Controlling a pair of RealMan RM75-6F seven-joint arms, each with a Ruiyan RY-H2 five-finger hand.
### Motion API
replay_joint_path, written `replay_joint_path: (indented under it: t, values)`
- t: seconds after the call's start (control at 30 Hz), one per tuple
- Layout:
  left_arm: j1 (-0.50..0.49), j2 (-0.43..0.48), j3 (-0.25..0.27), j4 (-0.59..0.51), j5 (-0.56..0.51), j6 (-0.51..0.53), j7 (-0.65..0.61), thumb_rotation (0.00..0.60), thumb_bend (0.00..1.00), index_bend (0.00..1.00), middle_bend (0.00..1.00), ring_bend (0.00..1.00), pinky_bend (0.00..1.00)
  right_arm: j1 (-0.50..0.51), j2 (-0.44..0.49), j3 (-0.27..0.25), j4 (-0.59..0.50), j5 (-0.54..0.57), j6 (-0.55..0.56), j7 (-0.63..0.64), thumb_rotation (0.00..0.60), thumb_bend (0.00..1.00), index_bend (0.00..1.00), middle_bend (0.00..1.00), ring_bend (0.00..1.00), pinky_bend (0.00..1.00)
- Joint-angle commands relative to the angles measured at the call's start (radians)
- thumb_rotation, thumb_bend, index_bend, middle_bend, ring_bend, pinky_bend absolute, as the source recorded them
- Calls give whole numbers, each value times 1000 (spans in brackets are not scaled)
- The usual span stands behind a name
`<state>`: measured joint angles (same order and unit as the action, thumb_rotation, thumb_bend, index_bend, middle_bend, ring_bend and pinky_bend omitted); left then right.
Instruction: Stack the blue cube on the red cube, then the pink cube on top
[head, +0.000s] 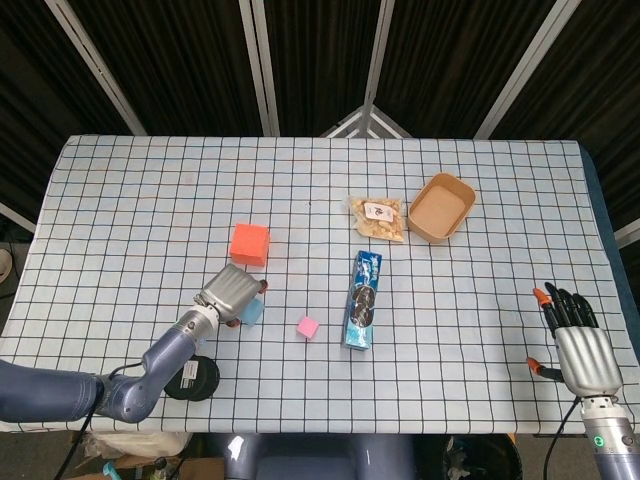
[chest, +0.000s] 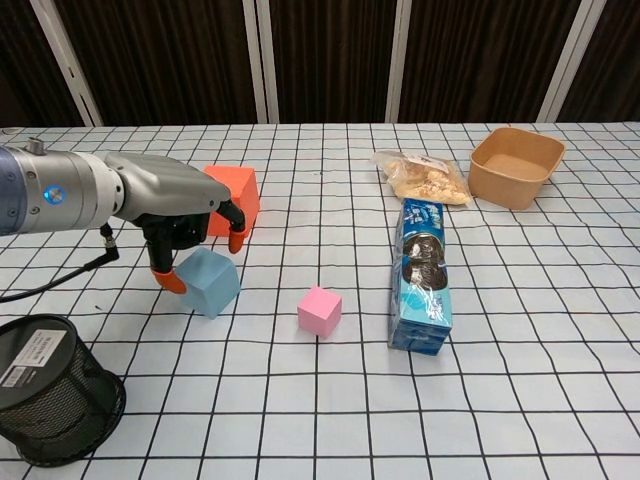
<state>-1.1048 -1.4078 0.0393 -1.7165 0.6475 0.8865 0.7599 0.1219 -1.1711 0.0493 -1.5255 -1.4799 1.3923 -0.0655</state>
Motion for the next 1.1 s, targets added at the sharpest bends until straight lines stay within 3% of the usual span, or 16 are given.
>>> replay_joint_path:
  t: [0.03,0.5,1.1]
  values:
    - [-2,-4,2,4,-7,4,4,600,220,324,823,647,697,2,0,-1,1,1,-4,3,600,95,18,10,58,87]
    - [-3,-12,2,10,8,6,-4,600,256,371,823,647,697,9,-4,-1,3,14,-24,-1,600,95,18,10,58,87]
    - [-10,3,7,-11,-27,27,16,600,256,351,818,645,695,15,-5,-3,3,19,-35,-3,600,95,18,10,58,87]
